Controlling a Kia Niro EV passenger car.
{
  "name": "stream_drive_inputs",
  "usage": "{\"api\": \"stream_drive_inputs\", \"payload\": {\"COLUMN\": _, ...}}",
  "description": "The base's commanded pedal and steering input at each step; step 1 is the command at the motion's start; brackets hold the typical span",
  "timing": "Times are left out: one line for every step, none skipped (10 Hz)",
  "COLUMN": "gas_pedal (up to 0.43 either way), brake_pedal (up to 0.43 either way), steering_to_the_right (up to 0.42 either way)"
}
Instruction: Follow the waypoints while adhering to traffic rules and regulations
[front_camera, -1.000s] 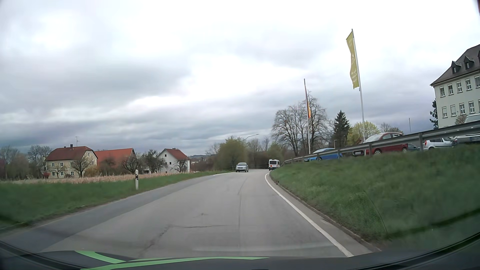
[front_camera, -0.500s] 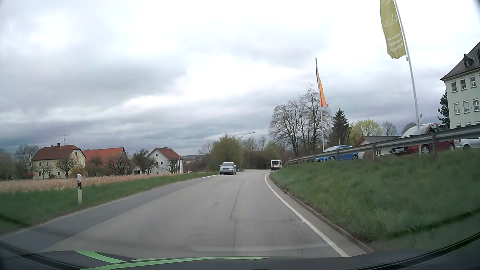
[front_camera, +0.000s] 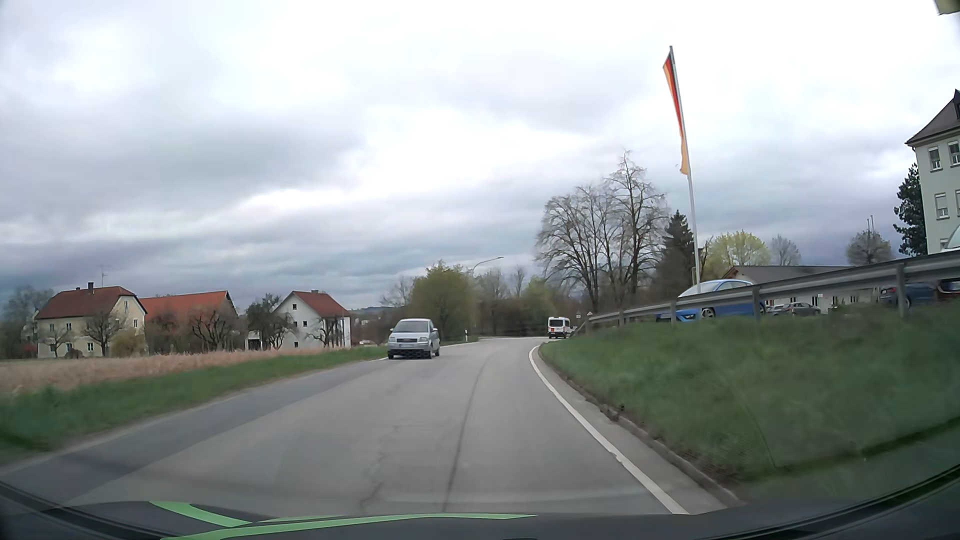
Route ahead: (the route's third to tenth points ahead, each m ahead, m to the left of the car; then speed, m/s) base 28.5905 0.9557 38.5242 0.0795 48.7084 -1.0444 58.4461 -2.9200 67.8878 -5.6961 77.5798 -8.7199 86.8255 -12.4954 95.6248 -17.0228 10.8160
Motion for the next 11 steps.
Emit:
{"api": "stream_drive_inputs", "payload": {"gas_pedal": 0.059, "brake_pedal": 0.0, "steering_to_the_right": 0.01}}
{"api": "stream_drive_inputs", "payload": {"gas_pedal": 0.059, "brake_pedal": 0.0, "steering_to_the_right": 0.01}}
{"api": "stream_drive_inputs", "payload": {"gas_pedal": 0.059, "brake_pedal": 0.0, "steering_to_the_right": 0.01}}
{"api": "stream_drive_inputs", "payload": {"gas_pedal": 0.059, "brake_pedal": 0.0, "steering_to_the_right": 0.01}}
{"api": "stream_drive_inputs", "payload": {"gas_pedal": 0.059, "brake_pedal": 0.0, "steering_to_the_right": 0.01}}
{"api": "stream_drive_inputs", "payload": {"gas_pedal": 0.059, "brake_pedal": 0.0, "steering_to_the_right": 0.01}}
{"api": "stream_drive_inputs", "payload": {"gas_pedal": 0.059, "brake_pedal": 0.0, "steering_to_the_right": 0.01}}
{"api": "stream_drive_inputs", "payload": {"gas_pedal": 0.059, "brake_pedal": 0.0, "steering_to_the_right": 0.01}}
{"api": "stream_drive_inputs", "payload": {"gas_pedal": 0.059, "brake_pedal": 0.0, "steering_to_the_right": 0.01}}
{"api": "stream_drive_inputs", "payload": {"gas_pedal": 0.059, "brake_pedal": 0.0, "steering_to_the_right": 0.009}}
{"api": "stream_drive_inputs", "payload": {"gas_pedal": 0.059, "brake_pedal": 0.0, "steering_to_the_right": 0.009}}
